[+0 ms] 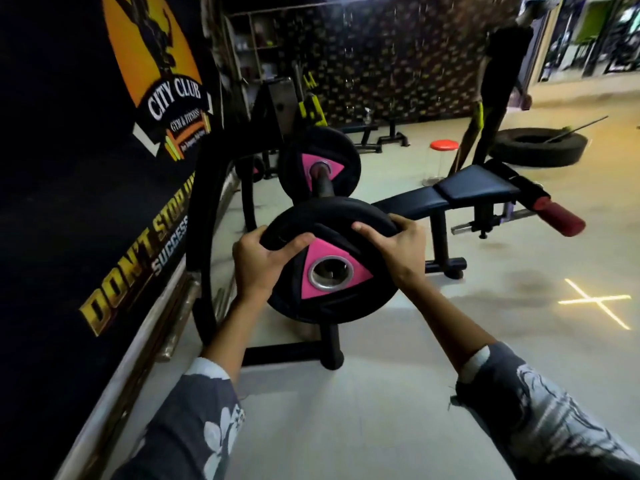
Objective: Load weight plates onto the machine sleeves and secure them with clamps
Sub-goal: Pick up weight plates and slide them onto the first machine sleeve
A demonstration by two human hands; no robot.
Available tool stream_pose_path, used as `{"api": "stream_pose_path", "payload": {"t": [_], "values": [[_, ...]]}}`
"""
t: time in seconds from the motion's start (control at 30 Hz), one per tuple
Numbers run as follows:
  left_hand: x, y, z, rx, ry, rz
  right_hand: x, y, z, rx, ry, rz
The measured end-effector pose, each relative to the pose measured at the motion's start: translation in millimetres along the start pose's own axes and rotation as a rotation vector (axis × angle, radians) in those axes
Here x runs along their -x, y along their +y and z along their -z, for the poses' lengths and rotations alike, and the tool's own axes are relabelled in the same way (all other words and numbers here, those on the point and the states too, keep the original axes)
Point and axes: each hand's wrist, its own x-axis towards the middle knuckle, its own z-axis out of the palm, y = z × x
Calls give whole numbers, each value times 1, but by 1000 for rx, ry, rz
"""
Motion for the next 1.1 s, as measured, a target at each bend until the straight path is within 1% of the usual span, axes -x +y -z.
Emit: {"api": "stream_pose_path", "payload": {"t": [0.13,0.27,0.37,0.5,0.67,0.9,1.1], "values": [[-25,-15,-18,-35,-8,-37,-27,19,-7,-2,7,-3],[-61,-32,-37,-27,33,-88,-63,28,-25,22,-3,-13],[-87,-49,-54,-38,38,-124,-87,40,-39,47,37,36],[-131,-76,-78,-34,-9,-177,-121,61,-61,10,41,82],[-190,-102,-109,-34,-56,-104,-184,86,-95,-25,37,56],[-260,-136,-149,21,-79,0,-271,124,-133,16,-1,37],[-278,-159,-164,-30,31,-19,-297,143,-146,25,37,147]]}}
